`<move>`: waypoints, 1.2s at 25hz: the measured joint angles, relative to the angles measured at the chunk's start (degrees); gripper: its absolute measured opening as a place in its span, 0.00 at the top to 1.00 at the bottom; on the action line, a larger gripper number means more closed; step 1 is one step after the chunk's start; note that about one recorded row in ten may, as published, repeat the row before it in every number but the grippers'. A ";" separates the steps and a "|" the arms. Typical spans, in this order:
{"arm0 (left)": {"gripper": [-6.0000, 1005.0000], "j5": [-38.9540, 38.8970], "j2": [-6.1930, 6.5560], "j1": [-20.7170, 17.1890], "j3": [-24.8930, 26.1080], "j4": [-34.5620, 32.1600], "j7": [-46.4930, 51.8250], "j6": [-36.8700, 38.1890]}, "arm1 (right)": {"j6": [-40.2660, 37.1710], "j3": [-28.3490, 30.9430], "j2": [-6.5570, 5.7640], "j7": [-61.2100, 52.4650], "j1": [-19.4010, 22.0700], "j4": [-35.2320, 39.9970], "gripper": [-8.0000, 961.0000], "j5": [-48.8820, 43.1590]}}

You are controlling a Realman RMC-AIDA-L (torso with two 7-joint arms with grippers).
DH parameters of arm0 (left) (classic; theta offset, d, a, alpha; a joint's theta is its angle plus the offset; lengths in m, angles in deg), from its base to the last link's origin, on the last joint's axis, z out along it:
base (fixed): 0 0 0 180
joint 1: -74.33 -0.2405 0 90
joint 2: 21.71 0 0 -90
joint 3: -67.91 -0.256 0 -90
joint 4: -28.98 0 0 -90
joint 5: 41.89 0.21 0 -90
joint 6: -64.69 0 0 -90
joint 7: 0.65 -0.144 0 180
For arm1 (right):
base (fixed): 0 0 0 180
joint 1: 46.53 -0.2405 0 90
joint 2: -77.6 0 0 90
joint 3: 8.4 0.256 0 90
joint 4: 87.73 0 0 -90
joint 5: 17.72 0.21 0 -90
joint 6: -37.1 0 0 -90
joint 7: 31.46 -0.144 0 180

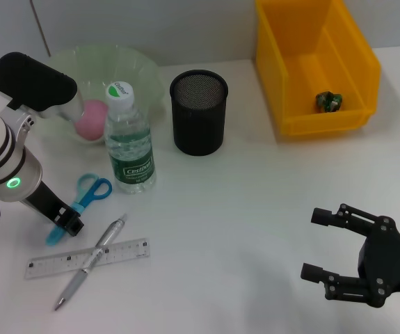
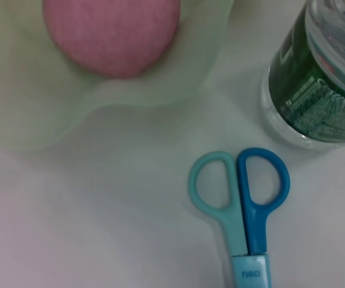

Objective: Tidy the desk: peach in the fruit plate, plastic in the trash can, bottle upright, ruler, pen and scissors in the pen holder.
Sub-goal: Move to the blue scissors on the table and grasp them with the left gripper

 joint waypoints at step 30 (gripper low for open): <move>0.78 -0.37 -0.05 1.78 0.05 2.44 -1.75 0.63 | -0.02 0.00 -0.13 -0.27 0.12 0.17 0.13 0.09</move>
